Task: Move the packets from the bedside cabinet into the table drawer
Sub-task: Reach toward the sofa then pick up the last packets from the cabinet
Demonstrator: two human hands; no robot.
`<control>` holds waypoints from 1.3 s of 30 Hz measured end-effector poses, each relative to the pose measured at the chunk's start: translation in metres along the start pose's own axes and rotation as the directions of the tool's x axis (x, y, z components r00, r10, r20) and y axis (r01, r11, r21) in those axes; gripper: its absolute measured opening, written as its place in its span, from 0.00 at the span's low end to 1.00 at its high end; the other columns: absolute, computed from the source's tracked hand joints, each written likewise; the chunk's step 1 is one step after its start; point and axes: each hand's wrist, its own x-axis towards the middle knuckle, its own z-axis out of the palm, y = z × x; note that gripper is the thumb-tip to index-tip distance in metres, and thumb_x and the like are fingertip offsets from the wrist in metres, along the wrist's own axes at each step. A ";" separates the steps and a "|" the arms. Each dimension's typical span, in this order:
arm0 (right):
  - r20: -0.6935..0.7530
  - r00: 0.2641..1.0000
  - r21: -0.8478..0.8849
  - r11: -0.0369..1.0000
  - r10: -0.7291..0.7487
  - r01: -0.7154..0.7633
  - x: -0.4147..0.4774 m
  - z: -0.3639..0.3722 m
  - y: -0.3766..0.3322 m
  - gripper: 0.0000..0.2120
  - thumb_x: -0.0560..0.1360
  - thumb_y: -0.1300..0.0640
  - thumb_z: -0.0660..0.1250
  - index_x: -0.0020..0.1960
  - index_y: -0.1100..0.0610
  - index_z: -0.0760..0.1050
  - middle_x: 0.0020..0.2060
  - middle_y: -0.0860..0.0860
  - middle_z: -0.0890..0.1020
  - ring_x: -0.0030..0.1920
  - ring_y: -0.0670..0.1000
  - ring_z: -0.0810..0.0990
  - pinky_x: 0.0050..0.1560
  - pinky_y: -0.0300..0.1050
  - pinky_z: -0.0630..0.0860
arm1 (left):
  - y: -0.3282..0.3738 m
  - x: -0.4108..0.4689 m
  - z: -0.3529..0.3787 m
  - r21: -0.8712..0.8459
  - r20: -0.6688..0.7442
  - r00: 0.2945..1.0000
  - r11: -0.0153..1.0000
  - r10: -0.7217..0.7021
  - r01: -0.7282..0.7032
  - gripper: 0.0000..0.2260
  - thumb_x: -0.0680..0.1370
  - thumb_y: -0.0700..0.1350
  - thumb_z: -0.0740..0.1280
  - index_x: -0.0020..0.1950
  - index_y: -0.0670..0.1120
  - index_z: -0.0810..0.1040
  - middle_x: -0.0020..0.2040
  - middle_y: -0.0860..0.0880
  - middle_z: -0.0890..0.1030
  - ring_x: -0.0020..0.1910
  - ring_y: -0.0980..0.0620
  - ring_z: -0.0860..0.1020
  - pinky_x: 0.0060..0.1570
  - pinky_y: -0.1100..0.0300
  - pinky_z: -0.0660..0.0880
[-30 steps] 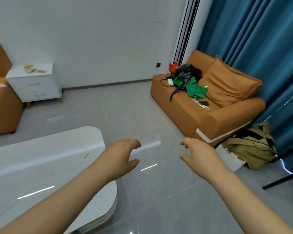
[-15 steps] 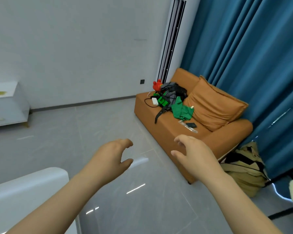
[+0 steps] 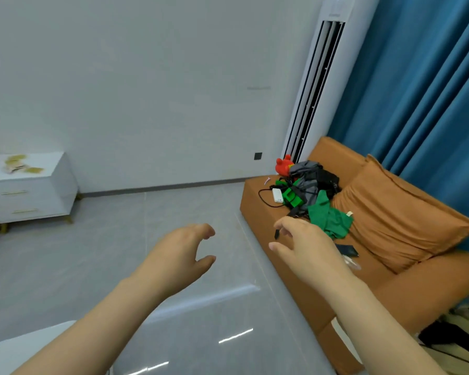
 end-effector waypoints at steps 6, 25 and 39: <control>0.017 0.989 0.032 0.989 -0.147 0.147 0.124 0.002 0.011 0.18 0.76 0.47 0.65 0.64 0.50 0.71 0.57 0.46 0.78 0.58 0.47 0.76 0.53 0.43 0.73 | -0.024 0.079 -0.014 0.012 -0.069 0.987 0.989 -0.147 0.148 0.18 0.77 0.53 0.65 0.66 0.54 0.68 0.64 0.57 0.73 0.63 0.57 0.71 0.58 0.65 0.67; 0.146 0.814 0.184 0.824 -0.562 0.535 0.425 0.110 -0.196 0.18 0.76 0.48 0.65 0.65 0.51 0.71 0.59 0.47 0.78 0.59 0.48 0.75 0.56 0.43 0.72 | -0.273 0.180 -0.091 -0.026 -0.225 0.794 0.818 -0.565 0.575 0.20 0.76 0.54 0.66 0.67 0.55 0.69 0.64 0.58 0.73 0.61 0.60 0.72 0.58 0.67 0.68; 0.262 0.712 0.216 0.758 -0.652 0.615 0.597 0.210 -0.379 0.18 0.76 0.47 0.65 0.65 0.51 0.71 0.59 0.47 0.78 0.59 0.47 0.75 0.57 0.42 0.73 | -0.490 0.238 -0.160 -0.041 -0.248 0.689 0.718 -0.681 0.695 0.19 0.76 0.54 0.67 0.66 0.55 0.70 0.63 0.58 0.74 0.60 0.59 0.73 0.56 0.66 0.70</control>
